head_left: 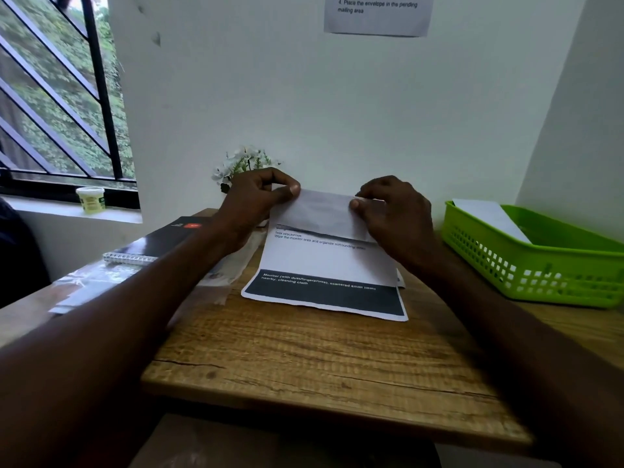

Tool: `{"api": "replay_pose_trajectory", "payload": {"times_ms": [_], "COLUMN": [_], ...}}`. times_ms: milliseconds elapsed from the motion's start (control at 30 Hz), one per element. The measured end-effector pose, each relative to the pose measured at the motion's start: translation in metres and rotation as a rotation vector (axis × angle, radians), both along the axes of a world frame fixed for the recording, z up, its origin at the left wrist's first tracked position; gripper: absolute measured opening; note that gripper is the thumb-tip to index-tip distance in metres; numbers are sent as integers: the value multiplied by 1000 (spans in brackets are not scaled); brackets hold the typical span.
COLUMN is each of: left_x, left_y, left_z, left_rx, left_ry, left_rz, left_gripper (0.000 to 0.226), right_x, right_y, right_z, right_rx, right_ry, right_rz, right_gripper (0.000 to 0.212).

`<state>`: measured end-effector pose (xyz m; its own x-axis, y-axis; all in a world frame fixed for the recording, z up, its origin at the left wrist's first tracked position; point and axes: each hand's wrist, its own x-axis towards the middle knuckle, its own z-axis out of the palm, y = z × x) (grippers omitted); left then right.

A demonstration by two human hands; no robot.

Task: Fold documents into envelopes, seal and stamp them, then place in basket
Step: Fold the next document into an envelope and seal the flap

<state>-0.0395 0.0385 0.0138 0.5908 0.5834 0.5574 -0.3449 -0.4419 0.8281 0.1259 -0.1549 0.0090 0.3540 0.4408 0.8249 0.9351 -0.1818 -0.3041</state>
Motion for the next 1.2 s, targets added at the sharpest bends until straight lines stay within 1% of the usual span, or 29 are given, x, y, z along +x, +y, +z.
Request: {"api": "replay_pose_trajectory", "payload": {"times_ms": [100,167,267,333,433,500,567,633,733,800,833,900,967,1033,1100,1133,1200], "left_x": [-2,-5,-6,-6,-3,-1,-2,-3,-2,1,2,2,4,4,5,4,4], "left_y": [-3,-4,-1,-1,-2,0,5,10,10,7,6,4,4,2,0,-1,1], "left_z": [1,3,5,7,6,4,3,3,2,-1,-2,-5,-7,-9,-8,-7,-6], "left_rx": [-55,-120,-250,-338,-441,-482,-512,-513,-417,-355,-322,-264,-278,-316,-355,-373,-407], "left_ry": [2,-14,-85,-130,-158,-185,-199,-175,-11,55,66,87,96,72,46,34,10], "left_rz": [-35,-52,-102,-136,-121,-104,-100,-107,-150,-207,-237,-230,-205,-185,-178,-181,-192], "left_gripper": [32,24,10,13,24,22,21,25,40,51,49,34,35,31,26,27,31], "right_x": [4,5,6,6,4,4,6,9,13,16,18,20,20,19,17,16,15], "right_y": [2,2,2,1,0,-1,-4,-5,-3,-2,-2,-2,-2,-3,-4,-5,-7], "right_z": [-1,-2,-1,-1,-1,1,3,4,3,1,0,0,0,1,3,3,3], "right_rx": [-1,40,74,76,93,104,129,161,186,190,193,215,260,281,292,295,267], "right_ry": [38,85,131,156,191,214,283,370,507,576,597,626,658,726,862,936,1027], "right_rz": [18,41,60,67,86,88,87,102,158,186,193,210,223,242,296,349,414], "right_gripper": [20,22,21,21,19,16,14,14,13,12,11,10,14,25,43,50,53]}}
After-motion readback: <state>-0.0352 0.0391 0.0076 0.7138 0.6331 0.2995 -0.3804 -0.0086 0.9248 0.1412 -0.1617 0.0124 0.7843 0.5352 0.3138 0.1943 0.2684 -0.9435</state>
